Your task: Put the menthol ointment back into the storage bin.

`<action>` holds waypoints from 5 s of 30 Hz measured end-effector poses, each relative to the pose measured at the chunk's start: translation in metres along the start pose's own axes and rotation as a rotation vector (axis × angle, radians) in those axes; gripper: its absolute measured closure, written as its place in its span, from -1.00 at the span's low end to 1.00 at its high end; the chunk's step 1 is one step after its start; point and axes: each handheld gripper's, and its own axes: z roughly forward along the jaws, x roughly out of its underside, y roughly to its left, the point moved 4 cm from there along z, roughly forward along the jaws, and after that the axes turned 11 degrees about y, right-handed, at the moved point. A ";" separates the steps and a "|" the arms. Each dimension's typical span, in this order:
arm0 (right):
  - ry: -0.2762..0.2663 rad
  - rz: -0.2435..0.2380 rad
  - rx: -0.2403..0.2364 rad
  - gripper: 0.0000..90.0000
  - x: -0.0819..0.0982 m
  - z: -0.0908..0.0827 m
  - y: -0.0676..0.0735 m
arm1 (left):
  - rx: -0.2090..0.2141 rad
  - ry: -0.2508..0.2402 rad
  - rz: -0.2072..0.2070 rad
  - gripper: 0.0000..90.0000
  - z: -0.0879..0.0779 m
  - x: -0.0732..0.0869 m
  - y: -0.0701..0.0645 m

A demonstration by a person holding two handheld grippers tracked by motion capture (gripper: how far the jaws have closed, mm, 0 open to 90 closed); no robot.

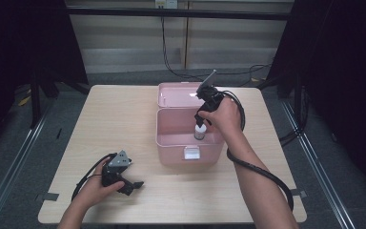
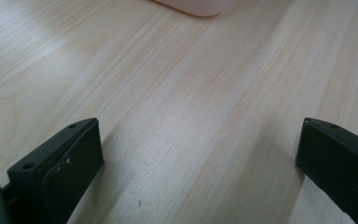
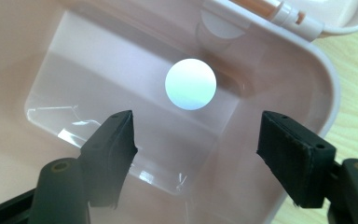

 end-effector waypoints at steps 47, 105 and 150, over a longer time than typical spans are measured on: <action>-0.085 -0.197 -0.021 -0.60 0.076 -0.064 -0.019 | -0.006 0.001 0.000 -1.00 0.000 0.000 0.000; -0.056 -0.286 -0.090 -0.66 0.178 0.053 -0.072 | -0.009 -0.003 0.001 -1.00 0.001 0.000 -0.001; -0.526 -0.235 -0.067 -0.78 0.215 0.131 -0.083 | -0.009 -0.003 0.002 -1.00 0.001 0.000 -0.001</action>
